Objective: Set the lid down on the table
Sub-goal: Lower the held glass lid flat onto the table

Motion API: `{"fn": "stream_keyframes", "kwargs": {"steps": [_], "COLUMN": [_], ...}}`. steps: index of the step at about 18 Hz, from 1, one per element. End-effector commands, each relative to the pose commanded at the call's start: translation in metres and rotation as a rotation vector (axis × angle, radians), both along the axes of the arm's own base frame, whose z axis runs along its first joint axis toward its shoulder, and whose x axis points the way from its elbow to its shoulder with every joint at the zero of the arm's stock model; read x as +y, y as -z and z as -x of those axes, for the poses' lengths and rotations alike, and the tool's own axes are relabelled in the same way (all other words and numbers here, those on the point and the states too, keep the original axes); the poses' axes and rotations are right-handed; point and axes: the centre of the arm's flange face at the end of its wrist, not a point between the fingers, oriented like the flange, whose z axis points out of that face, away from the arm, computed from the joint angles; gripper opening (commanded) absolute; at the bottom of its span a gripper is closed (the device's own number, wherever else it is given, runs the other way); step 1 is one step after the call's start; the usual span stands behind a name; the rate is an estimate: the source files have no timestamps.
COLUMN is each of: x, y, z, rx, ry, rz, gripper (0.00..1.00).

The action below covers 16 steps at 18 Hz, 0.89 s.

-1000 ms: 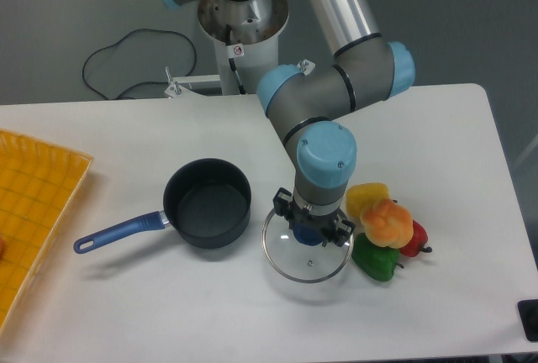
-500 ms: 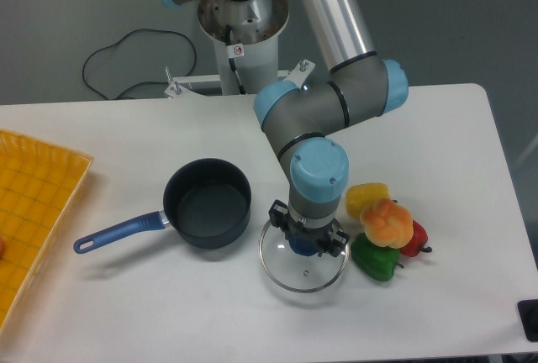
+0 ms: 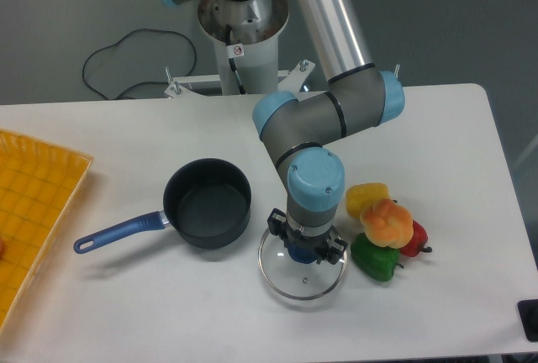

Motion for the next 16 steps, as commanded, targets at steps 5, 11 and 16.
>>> {"fn": "stream_keyframes", "kwargs": {"steps": [5, 11, 16], "x": [0.005, 0.007, 0.009], "y": [0.007, 0.013, 0.018], "z": [0.000, 0.000, -0.001], "rx": [0.012, 0.015, 0.012], "ry": [-0.011, -0.011, -0.011], "rz": [-0.009, -0.007, -0.004], "gripper": [0.52, 0.52, 0.52]}}
